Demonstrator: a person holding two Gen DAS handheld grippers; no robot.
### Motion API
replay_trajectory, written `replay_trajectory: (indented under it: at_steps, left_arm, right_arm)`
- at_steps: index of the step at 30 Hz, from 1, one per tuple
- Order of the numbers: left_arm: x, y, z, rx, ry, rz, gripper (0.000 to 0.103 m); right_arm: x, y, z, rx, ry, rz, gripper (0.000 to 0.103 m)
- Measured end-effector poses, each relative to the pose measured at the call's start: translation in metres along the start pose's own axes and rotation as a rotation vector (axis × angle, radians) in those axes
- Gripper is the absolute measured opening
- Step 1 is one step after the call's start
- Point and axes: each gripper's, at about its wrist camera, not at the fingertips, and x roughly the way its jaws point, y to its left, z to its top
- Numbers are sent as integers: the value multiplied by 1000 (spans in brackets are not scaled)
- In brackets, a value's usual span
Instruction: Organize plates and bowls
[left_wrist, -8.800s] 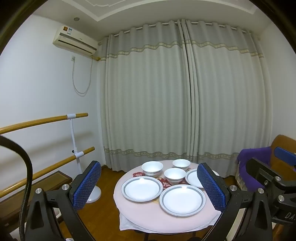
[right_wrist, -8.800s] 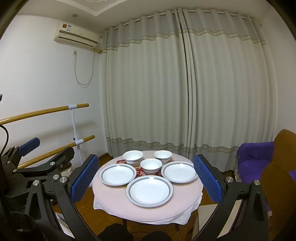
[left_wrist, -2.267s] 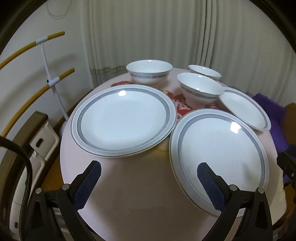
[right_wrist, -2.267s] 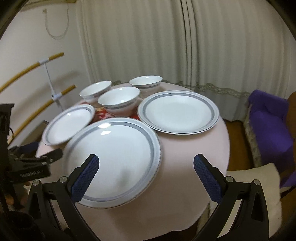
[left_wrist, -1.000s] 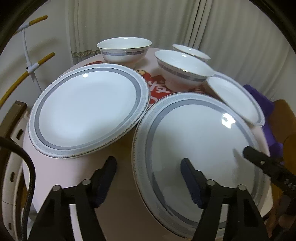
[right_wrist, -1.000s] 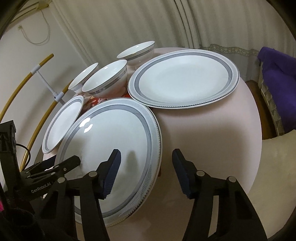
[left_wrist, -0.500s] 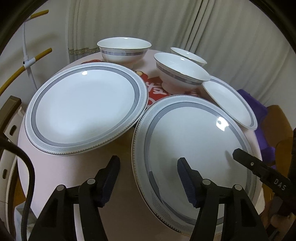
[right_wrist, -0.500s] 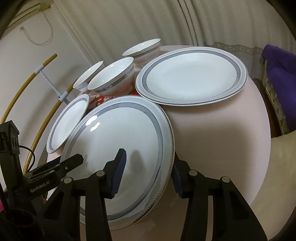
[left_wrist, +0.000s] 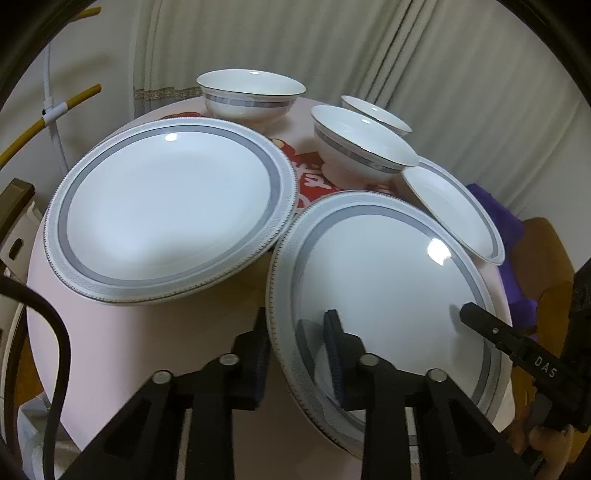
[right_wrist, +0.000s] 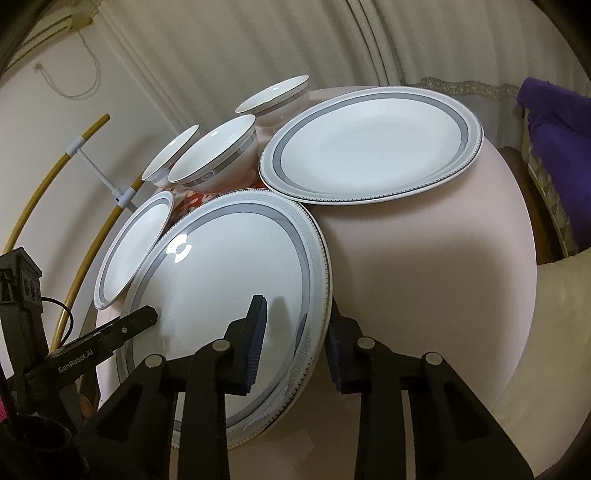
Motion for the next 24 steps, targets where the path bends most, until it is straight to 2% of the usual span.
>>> replay_trajectory:
  at_steps: [10,13,14,18,24]
  left_arm:
    - [-2,6,-1,-21,2,-28,21]
    - [-2,8,-1,-30,1,-39,21]
    - [-2,7,-1,-31,0,-37,21]
    - [-3,2,-2,-10,-7,-15,22]
    - [-6,6,-3,-22,-5,-45,19]
  right_arm:
    - [-3,-1,-5,13,-2,21,28]
    - [-4,-4,-5,28,-7,17,22]
    - [-4,-6,-5,37,-8,11,16]
    - [-4,-8,-5,49,-11,27,15]
    - [-5,-9,-6,48,-14,30,14]
